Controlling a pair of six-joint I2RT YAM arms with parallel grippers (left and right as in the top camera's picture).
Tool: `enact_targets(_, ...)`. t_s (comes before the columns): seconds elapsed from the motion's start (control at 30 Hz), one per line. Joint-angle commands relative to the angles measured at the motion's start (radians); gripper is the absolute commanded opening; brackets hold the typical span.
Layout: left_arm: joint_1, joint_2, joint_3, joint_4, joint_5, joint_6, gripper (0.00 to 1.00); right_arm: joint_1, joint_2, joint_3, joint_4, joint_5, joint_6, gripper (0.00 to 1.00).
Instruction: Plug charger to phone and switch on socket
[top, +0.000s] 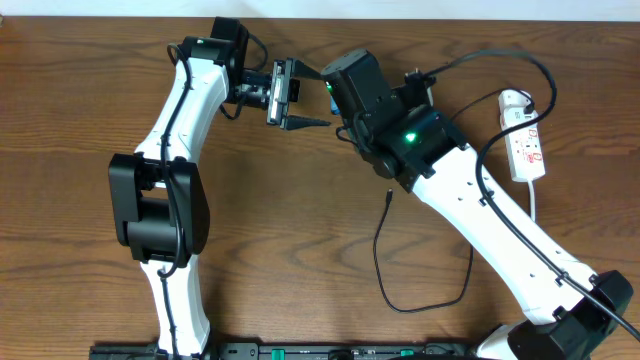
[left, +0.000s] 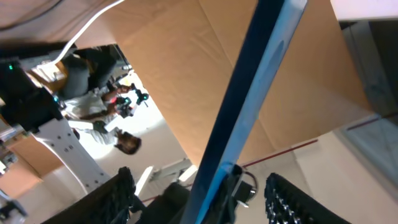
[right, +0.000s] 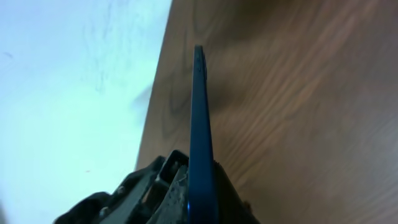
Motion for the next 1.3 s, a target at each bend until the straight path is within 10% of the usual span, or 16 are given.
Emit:
enact_targets(0.0, 0.002, -0.019, 0.004, -0.002, 0.024, -0.029, 0.60, -0.002, -0.016, 0.021, 0.022, -0.059, 0.116, 0.02)
enact_targets(0.37, 0.000, -0.019, 0.004, -0.002, 0.024, -0.029, 0.27, -0.001, -0.014, 0.021, 0.030, -0.089, 0.202, 0.01)
enact_targets(0.9, 0.000, -0.019, 0.004, -0.003, 0.024, -0.044, 0.07, 0.014, -0.014, 0.021, 0.073, -0.114, 0.200, 0.04)
enact_targets(1.27, 0.000, -0.019, 0.003, 0.016, 0.023, 0.006, 0.07, -0.043, -0.032, 0.021, 0.079, -0.107, -0.256, 0.95)
